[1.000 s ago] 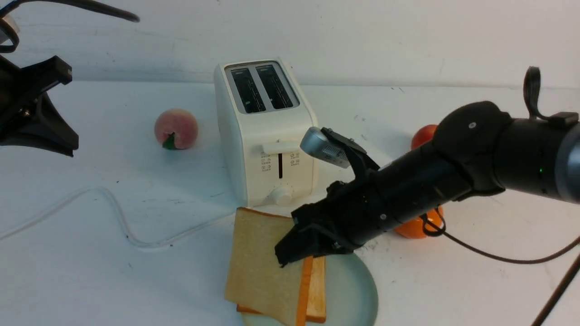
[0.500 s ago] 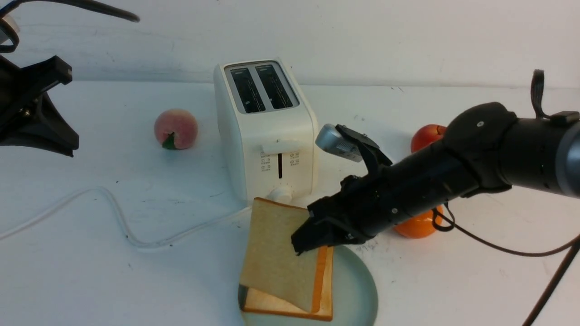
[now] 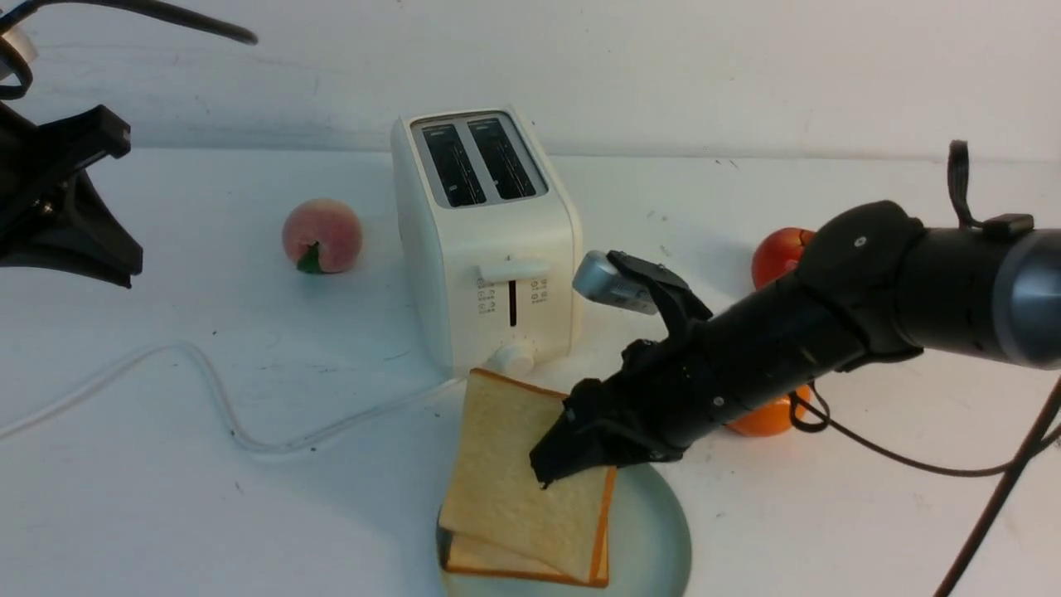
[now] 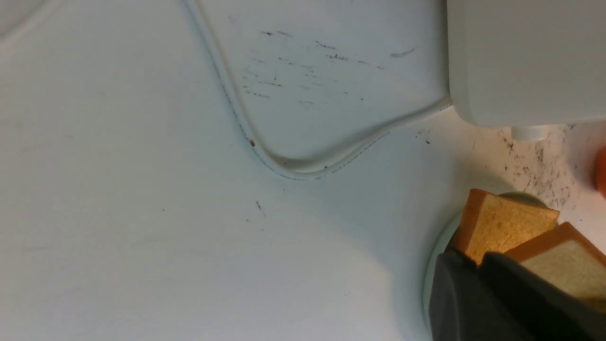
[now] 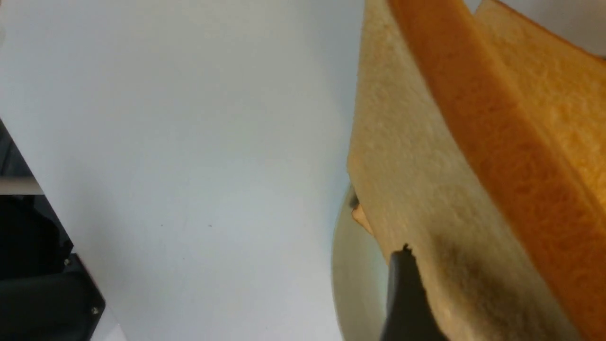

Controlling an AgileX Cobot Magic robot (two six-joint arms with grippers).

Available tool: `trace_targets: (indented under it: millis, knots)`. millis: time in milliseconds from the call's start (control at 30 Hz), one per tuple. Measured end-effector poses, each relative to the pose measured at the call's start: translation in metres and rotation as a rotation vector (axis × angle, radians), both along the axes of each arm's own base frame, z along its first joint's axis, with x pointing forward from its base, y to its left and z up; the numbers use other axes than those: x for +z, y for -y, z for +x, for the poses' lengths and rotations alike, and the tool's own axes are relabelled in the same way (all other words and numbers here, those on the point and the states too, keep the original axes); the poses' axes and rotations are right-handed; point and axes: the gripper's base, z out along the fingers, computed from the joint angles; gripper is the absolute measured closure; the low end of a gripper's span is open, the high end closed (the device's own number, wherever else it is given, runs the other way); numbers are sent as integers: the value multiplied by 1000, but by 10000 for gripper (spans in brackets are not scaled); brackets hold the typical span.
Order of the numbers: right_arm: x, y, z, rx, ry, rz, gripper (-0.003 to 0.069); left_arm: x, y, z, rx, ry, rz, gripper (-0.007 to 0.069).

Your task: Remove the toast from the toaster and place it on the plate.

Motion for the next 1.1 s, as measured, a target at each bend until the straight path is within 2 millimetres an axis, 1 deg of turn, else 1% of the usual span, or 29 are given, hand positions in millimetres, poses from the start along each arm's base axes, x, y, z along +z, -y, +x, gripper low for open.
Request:
trace_targets:
  millis: [133, 267, 367, 433, 467, 633, 767, 800, 867, 900, 933, 967, 1033, 1067, 1100]
  knots:
    - [-3, 4, 2, 12, 51, -62, 158, 0, 0, 0, -2, 1, 2, 570]
    - [-5, 8, 6, 20, 101, -132, 84, 0, 0, 0, -2, 1, 2, 568]
    - [0, 11, 11, 20, 126, -191, 62, 0, 0, 0, -2, 0, 3, 564]
    - [10, 13, 18, 10, 142, -246, 61, 0, 0, 0, -2, 0, 5, 563]
    - [10, 13, 18, 17, 145, -256, 61, 0, 0, 0, -2, 0, 5, 562]
    - [50, 25, 35, -36, 177, -460, 67, 0, -1, 0, -2, -1, 10, 554]
    - [87, 35, 40, -135, 143, -563, 74, -1, -1, 0, -2, -3, 18, 554]
    - [103, 38, 40, -166, 141, -591, 88, -1, -2, 0, -2, -4, 23, 553]
    - [122, 42, 43, -214, 182, -614, 122, -1, -2, -1, -2, -6, 30, 552]
    - [132, 43, 44, -234, 209, -611, 147, -1, -2, -1, -2, -6, 31, 552]
    - [144, 45, 44, -258, 245, -609, 188, -1, -2, -1, -2, -7, 34, 551]
    - [156, 48, 42, -280, 277, -603, 238, -2, -3, -1, -2, -8, 39, 551]
    - [180, 53, 33, -315, 330, -571, 377, -2, -4, -1, -3, -10, 49, 551]
    - [185, 54, 30, -321, 338, -564, 391, -2, -4, -1, -3, -11, 51, 551]
    - [204, 61, 16, -343, 369, -534, 521, -2, -5, -1, -3, -13, 62, 550]
